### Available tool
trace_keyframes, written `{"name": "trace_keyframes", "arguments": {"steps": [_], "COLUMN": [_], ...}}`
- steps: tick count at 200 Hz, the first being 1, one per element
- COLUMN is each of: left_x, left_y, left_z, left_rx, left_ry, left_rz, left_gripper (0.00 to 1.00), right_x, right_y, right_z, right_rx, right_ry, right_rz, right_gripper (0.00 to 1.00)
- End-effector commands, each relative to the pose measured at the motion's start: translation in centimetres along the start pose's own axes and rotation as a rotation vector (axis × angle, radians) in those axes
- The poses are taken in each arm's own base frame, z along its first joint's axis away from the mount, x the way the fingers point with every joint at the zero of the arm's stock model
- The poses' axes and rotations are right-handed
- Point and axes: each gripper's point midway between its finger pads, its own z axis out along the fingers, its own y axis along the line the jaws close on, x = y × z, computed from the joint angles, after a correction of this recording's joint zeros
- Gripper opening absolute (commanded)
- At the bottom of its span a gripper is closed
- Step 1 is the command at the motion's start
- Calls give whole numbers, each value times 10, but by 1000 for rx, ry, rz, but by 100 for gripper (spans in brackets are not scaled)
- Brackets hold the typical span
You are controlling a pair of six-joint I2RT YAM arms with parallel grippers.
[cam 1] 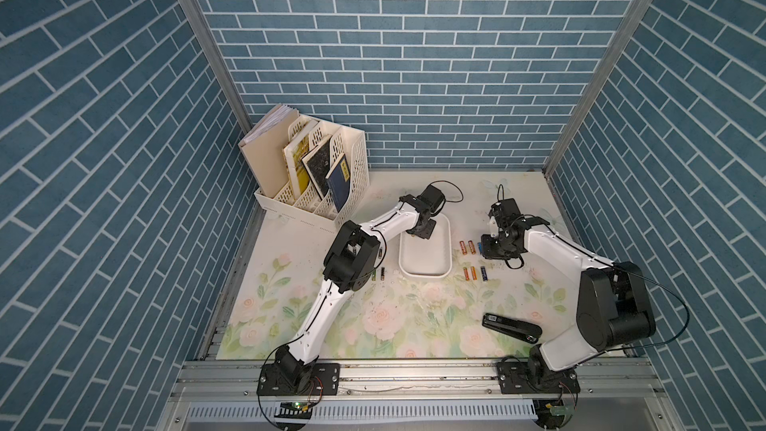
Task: Take the batteries out of the storage box
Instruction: Pick up the battery from the storage box.
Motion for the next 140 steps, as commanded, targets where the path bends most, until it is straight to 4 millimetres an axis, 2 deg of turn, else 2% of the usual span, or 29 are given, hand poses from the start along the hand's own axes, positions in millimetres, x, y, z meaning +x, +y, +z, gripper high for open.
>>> {"name": "trace_keyframes", "arguments": {"steps": [1, 71, 140], "left_x": [30, 37, 22], "left_y": [-11, -26, -48], "left_z": [16, 11, -11], "left_rx": [43, 125, 311], "left_ry": [121, 177, 141], "left_rz": [22, 30, -40], "left_gripper": [27, 18, 17], "right_x": [6, 5, 4], "right_y": [-2, -1, -1], "right_z": [4, 5, 6], "right_rx": [-4, -9, -13], "right_ry": [19, 17, 14], "right_rz": [-14, -16, -15], "right_gripper": [30, 30, 29]}}
